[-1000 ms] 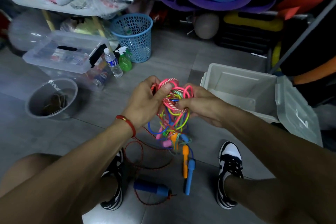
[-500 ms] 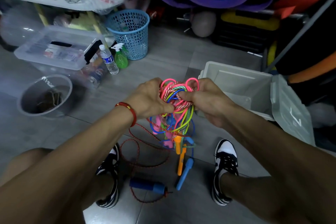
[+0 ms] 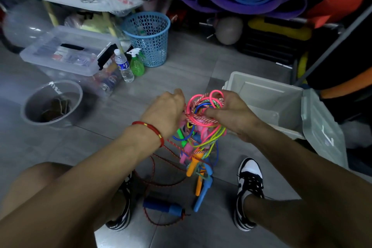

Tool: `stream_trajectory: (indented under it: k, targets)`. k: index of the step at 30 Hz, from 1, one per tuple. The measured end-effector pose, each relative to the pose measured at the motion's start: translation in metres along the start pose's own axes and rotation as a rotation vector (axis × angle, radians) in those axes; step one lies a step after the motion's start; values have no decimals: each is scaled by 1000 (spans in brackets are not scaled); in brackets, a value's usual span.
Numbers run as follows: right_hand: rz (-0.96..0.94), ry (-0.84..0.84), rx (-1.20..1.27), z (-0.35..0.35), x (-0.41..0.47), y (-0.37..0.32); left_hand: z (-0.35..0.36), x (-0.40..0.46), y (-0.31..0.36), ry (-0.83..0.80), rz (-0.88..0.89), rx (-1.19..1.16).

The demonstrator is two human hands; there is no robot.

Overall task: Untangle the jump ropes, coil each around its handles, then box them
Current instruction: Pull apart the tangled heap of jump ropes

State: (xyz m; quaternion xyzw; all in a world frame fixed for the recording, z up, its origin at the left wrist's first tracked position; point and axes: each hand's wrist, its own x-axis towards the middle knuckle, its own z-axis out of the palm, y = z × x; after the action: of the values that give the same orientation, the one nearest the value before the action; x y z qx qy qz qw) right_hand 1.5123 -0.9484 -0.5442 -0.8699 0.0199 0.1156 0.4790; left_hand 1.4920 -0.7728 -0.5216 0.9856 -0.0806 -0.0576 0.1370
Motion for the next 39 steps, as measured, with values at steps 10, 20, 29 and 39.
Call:
stream_trajectory:
  k: [10,20,29,39]
  targets:
    - [157,-7,170,-22,19,25,-16,3,-12,5,65,-139]
    - [-192,175,-324,1,-6,2,-11,1,6,-46,-316,-1114]
    - [-58,195,93,-3,-15,-9,3,4,2,15,-222,-931]
    - [-48,24,283,-3,-23,-8,6,-3,14,-146,-350,-1182]
